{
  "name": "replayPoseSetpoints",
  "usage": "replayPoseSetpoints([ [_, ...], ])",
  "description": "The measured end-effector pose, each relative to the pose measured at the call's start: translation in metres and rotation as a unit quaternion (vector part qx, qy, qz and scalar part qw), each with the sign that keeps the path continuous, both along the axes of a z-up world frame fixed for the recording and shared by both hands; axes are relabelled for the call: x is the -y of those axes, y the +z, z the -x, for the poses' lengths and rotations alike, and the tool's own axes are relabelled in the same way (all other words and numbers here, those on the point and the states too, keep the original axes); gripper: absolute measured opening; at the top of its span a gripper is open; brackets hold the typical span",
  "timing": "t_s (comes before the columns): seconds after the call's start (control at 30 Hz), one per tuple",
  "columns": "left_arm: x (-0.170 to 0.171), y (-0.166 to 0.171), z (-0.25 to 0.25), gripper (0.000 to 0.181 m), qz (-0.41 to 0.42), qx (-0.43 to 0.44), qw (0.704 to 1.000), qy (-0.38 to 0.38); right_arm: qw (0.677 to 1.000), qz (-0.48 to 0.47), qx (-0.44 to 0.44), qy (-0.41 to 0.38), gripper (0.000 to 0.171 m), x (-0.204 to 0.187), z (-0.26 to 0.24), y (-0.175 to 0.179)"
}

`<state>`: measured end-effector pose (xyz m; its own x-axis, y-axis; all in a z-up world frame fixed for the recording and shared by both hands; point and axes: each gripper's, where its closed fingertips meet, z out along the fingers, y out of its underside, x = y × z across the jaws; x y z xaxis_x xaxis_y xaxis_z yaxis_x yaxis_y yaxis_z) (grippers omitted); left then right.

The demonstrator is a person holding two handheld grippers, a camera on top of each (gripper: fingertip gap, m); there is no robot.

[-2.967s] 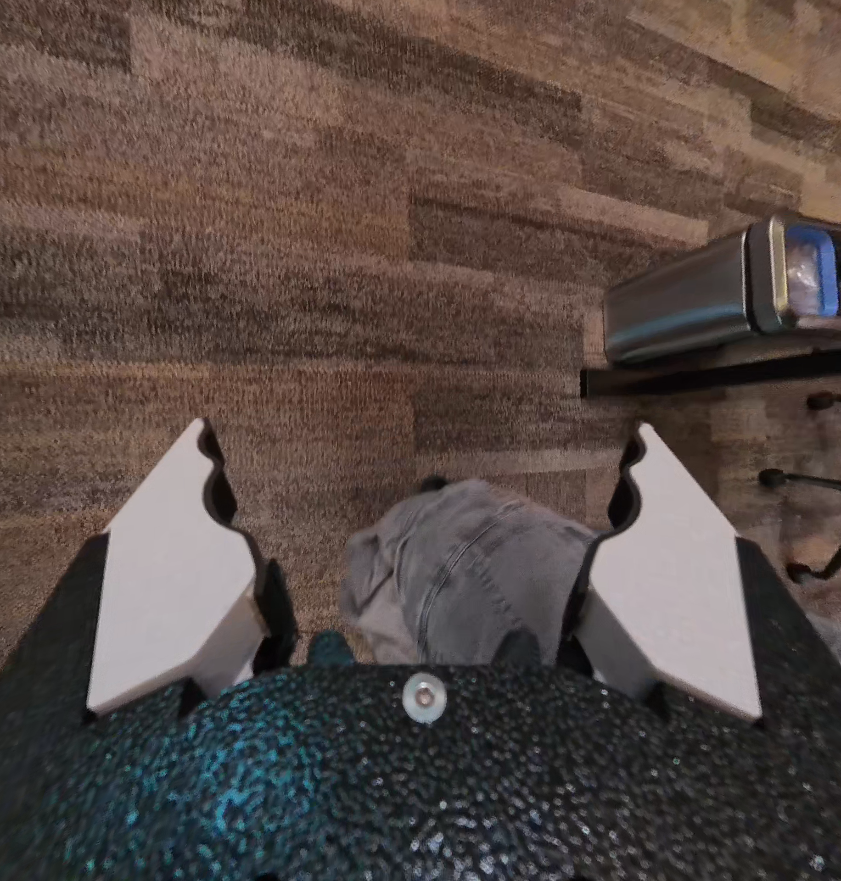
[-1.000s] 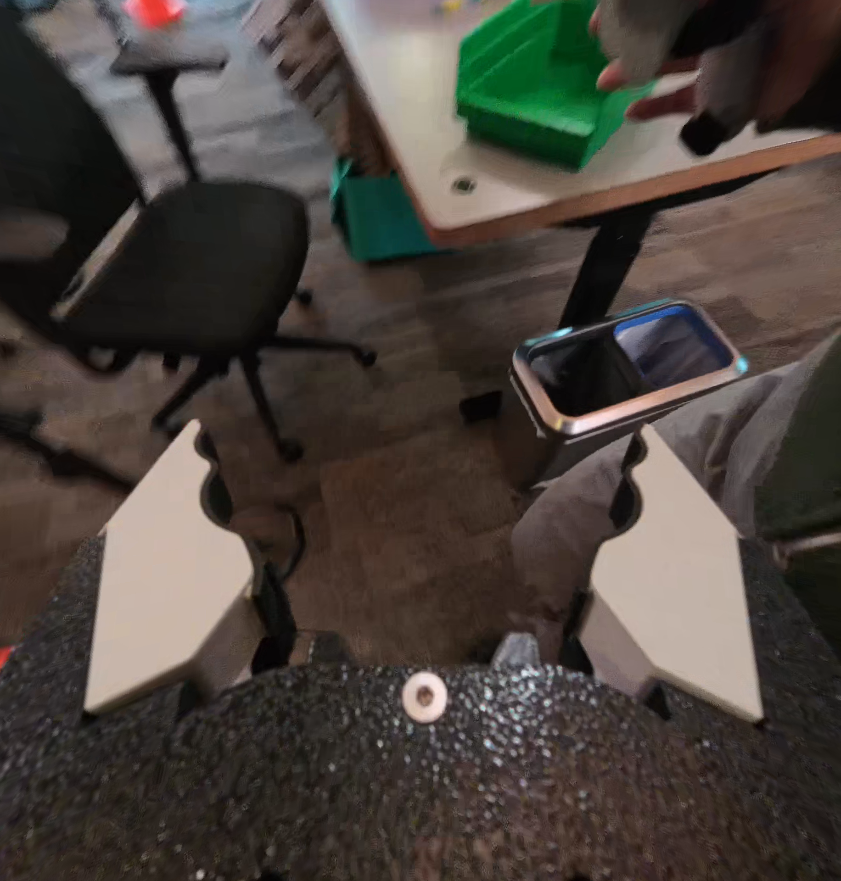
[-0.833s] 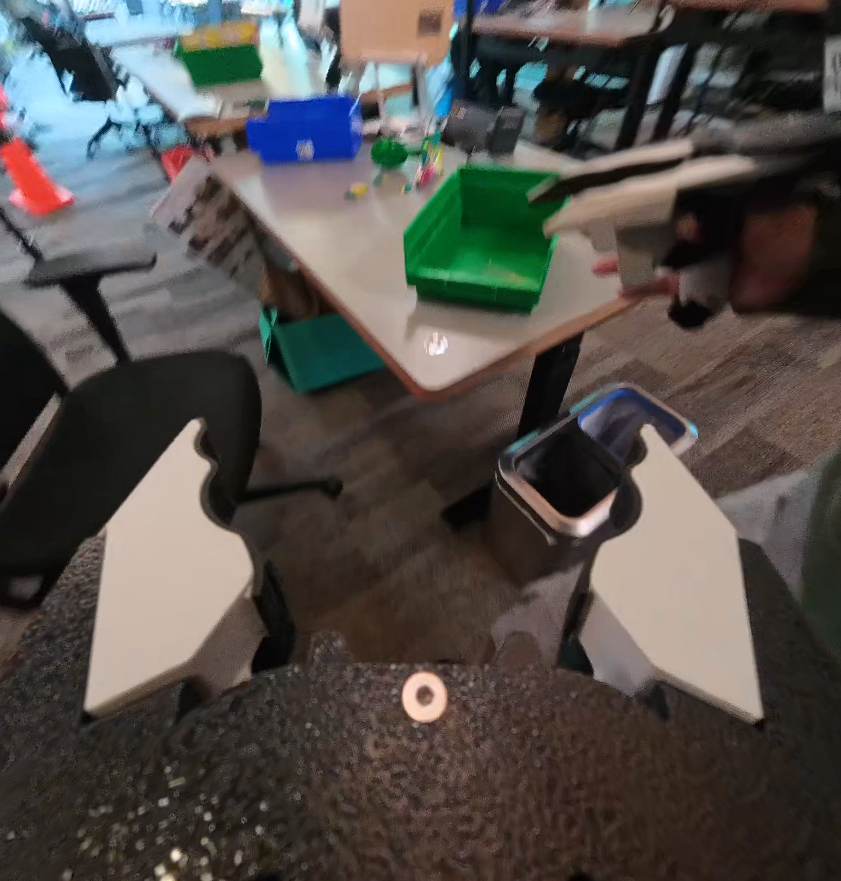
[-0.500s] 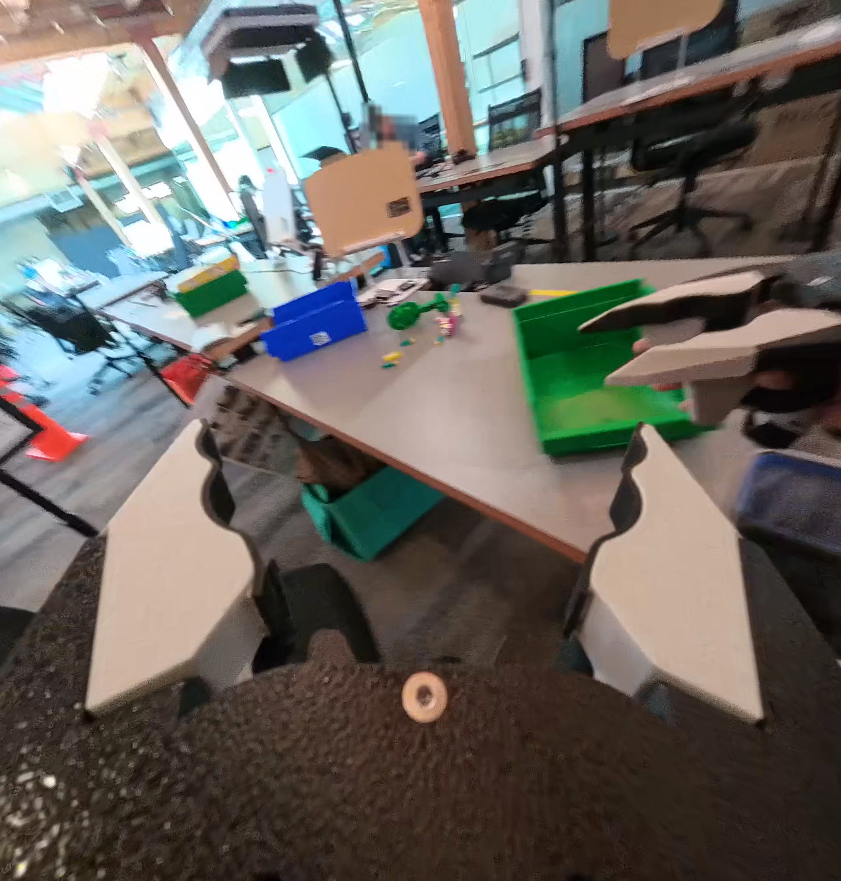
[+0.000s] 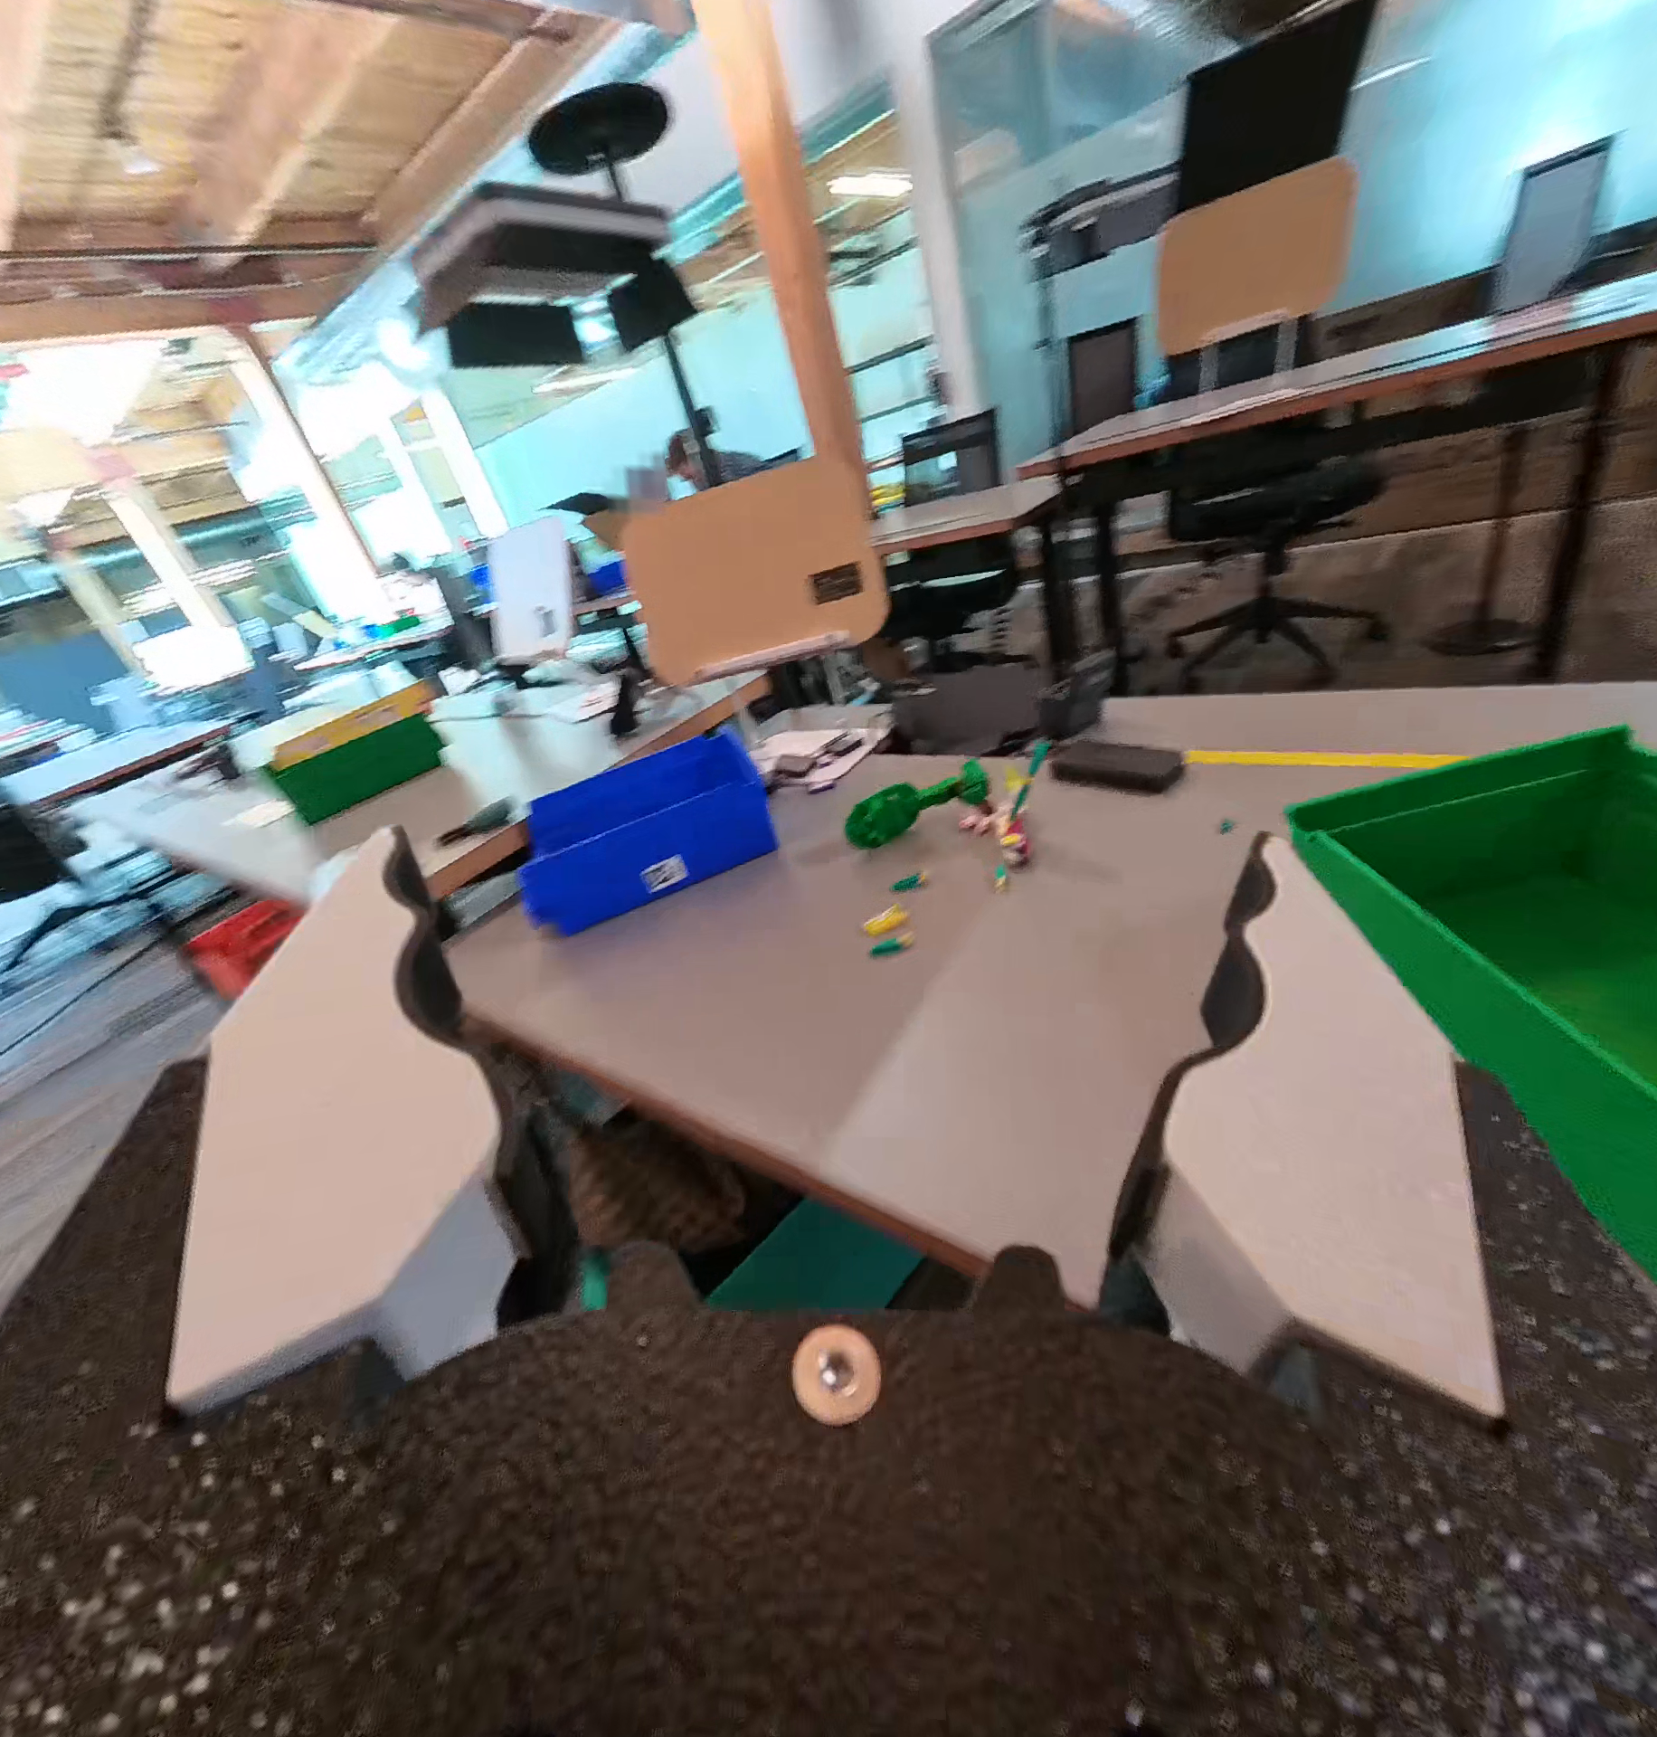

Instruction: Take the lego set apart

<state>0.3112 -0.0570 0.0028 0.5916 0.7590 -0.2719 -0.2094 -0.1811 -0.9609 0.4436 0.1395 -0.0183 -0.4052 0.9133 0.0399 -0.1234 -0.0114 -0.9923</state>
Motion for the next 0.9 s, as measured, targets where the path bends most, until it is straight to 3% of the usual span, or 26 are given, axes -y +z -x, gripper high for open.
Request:
replayPoseSetpoints([
  [0.13,-0.076,0.007,0.071,0.16,-0.021,-0.009,0.993,-0.114,0.985,0.01,0.034,-0.169,0.059,-0.067,0.001,-0.024],
  [0.23,-0.144,-0.005,0.115,0.16,-0.043,0.003,0.976,-0.213,0.95,0.026,0.07,-0.303,0.059,-0.112,-0.009,-0.049],
  [0.33,-0.203,-0.03,0.138,0.16,-0.058,0.031,0.952,-0.298,0.888,0.012,0.081,-0.452,0.058,-0.144,-0.036,-0.063],
  [0.43,-0.241,-0.052,0.142,0.16,-0.085,0.038,0.931,-0.354,0.817,-0.001,0.047,-0.575,0.06,-0.155,-0.069,-0.064],
  [0.6,-0.27,-0.1,0.097,0.159,-0.096,0.07,0.879,-0.461,0.763,0.027,-0.023,-0.645,0.066,-0.14,-0.093,-0.073],
  [0.67,-0.272,-0.104,0.077,0.159,-0.114,0.06,0.857,-0.499,0.746,0.017,-0.066,-0.663,0.066,-0.135,-0.102,-0.069],
  [0.9,-0.217,-0.098,0.054,0.159,-0.202,0.045,0.786,-0.583,0.7,-0.004,-0.193,-0.688,0.085,-0.099,-0.109,-0.063],
])
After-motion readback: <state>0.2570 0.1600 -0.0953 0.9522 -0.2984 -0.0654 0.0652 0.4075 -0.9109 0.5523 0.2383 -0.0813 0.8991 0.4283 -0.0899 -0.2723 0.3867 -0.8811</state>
